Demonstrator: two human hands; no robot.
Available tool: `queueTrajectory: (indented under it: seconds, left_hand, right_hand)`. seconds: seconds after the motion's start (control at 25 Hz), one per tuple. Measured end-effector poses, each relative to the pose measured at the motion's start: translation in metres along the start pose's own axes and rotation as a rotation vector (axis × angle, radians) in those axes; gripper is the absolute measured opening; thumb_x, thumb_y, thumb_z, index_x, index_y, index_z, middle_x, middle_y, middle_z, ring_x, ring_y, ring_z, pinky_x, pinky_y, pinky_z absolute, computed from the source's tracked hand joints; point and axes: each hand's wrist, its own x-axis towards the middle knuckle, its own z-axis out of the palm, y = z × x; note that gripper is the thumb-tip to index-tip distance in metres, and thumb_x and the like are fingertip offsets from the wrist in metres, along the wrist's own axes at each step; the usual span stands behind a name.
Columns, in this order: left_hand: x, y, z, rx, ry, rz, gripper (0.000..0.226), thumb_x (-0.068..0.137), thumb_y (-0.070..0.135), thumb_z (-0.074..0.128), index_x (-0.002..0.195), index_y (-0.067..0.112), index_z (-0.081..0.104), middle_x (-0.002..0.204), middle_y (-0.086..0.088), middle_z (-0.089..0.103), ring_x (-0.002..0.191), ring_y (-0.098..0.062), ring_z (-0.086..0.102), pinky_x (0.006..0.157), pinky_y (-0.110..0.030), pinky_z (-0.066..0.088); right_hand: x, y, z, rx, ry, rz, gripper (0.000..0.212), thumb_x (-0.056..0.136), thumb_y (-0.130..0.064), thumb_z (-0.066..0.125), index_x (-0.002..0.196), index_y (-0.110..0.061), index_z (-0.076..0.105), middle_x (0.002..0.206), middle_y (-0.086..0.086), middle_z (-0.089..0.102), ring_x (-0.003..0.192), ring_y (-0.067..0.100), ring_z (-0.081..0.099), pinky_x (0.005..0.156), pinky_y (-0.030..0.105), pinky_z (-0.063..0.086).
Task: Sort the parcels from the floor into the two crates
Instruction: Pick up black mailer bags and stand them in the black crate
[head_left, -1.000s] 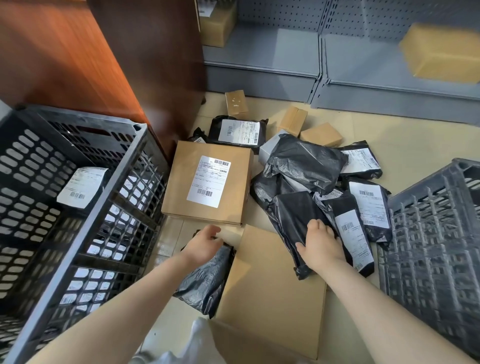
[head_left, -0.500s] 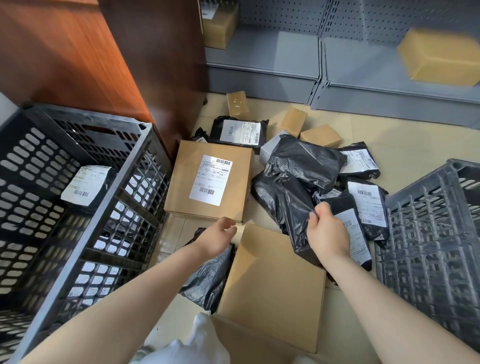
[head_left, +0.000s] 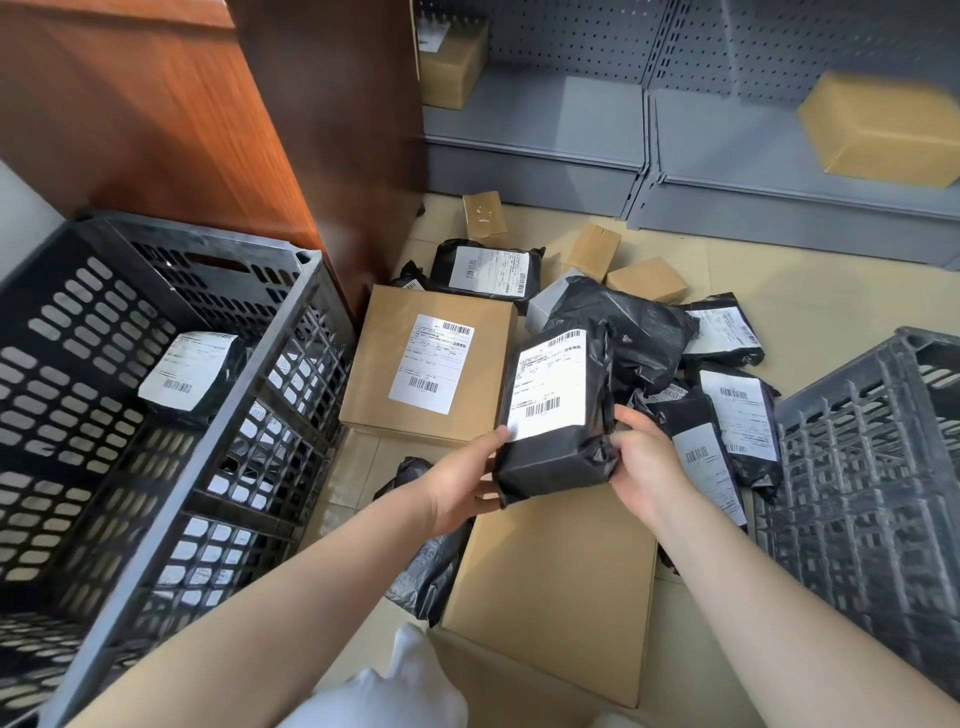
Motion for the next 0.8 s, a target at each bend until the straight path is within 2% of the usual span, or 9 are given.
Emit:
queueTrajectory:
  seconds: [0.12,0.28,0.4,0.48,0.56,0.6,0.68,0.72,0.8]
  left_hand:
    - [-0.007,0.001,-0.002,-0.142,-0.096,0.007,0.042,0.088,0.049,0.064,0.125,0.028,0.059,0.125,0.002,0.066,0.117,-0.021,0.061,0.100,-0.048,0.050]
    - [-0.012,0.003,-0.015,-0.338,-0.087,0.054,0.045,0.079,0.026,0.075,0.120,0.012,0.061,0.115,-0.010,0.064,0.107,-0.026,0.061,0.096,-0.051,0.052]
    - [-0.019,0.010,-0.026,-0.433,-0.072,0.129,0.055,0.076,0.022,0.076,0.126,0.010,0.057,0.118,-0.014,0.063,0.106,-0.029,0.063,0.083,-0.047,0.059]
    - [-0.025,0.014,-0.033,-0.356,-0.032,0.253,0.052,0.079,0.021,0.075,0.128,0.017,0.058,0.122,-0.011,0.065,0.107,-0.026,0.064,0.084,-0.043,0.058]
    - [-0.035,0.019,-0.040,-0.266,0.044,0.377,0.051,0.079,0.019,0.072,0.128,0.022,0.059,0.125,-0.007,0.067,0.109,-0.024,0.064,0.093,-0.046,0.054]
    - [-0.042,0.023,-0.045,-0.234,0.081,0.424,0.052,0.079,0.018,0.071,0.129,0.023,0.059,0.124,-0.005,0.068,0.110,-0.024,0.065,0.094,-0.047,0.053]
    - [-0.056,0.033,-0.057,-0.146,0.145,0.489,0.051,0.083,0.014,0.070,0.130,0.025,0.057,0.121,-0.002,0.070,0.109,-0.022,0.067,0.092,-0.045,0.054]
    - [-0.064,0.039,-0.064,-0.094,0.167,0.507,0.048,0.086,0.011,0.069,0.130,0.026,0.056,0.119,0.000,0.071,0.107,-0.020,0.068,0.089,-0.041,0.056]
    - [-0.083,0.053,-0.082,0.034,0.189,0.528,0.045,0.089,0.007,0.065,0.127,0.029,0.057,0.115,0.004,0.072,0.103,-0.015,0.069,0.082,-0.031,0.058]
  right_hand:
    - [-0.003,0.001,0.011,0.013,-0.045,0.036,0.063,0.078,0.024,0.027,0.128,-0.003,0.053,0.119,0.023,0.065,0.103,0.034,0.065,0.072,0.039,0.054]
    - [-0.015,0.002,0.032,0.021,-0.084,0.056,0.059,0.077,0.024,0.022,0.109,-0.008,0.060,0.106,0.017,0.068,0.101,0.032,0.064,0.075,0.039,0.054]
    - [-0.021,0.004,0.052,-0.018,-0.119,0.036,0.062,0.081,0.023,0.024,0.120,-0.013,0.055,0.117,0.015,0.066,0.110,0.032,0.062,0.091,0.047,0.053]
    - [-0.025,0.003,0.064,-0.066,-0.109,-0.014,0.056,0.087,0.018,0.029,0.123,-0.016,0.054,0.120,0.013,0.067,0.108,0.026,0.063,0.091,0.043,0.053]
    - [-0.031,-0.004,0.075,-0.068,-0.129,-0.055,0.033,0.098,-0.001,0.037,0.117,-0.016,0.059,0.112,0.008,0.070,0.096,0.019,0.065,0.077,0.034,0.053]
    - [-0.033,-0.007,0.080,-0.048,-0.159,-0.056,0.025,0.102,-0.016,0.040,0.114,-0.016,0.062,0.110,0.006,0.071,0.095,0.020,0.066,0.077,0.033,0.052]
    - [-0.034,-0.015,0.089,-0.048,-0.255,-0.047,0.038,0.102,-0.046,0.041,0.119,-0.019,0.063,0.113,0.002,0.073,0.104,0.021,0.066,0.089,0.039,0.051]
    - [-0.035,-0.018,0.094,-0.089,-0.314,-0.042,0.045,0.099,-0.055,0.042,0.125,-0.023,0.062,0.116,0.000,0.072,0.110,0.020,0.065,0.095,0.043,0.050]
    - [-0.044,-0.018,0.110,-0.232,-0.409,-0.055,0.041,0.098,-0.051,0.049,0.129,-0.025,0.060,0.118,-0.003,0.072,0.112,0.020,0.065,0.099,0.047,0.049]
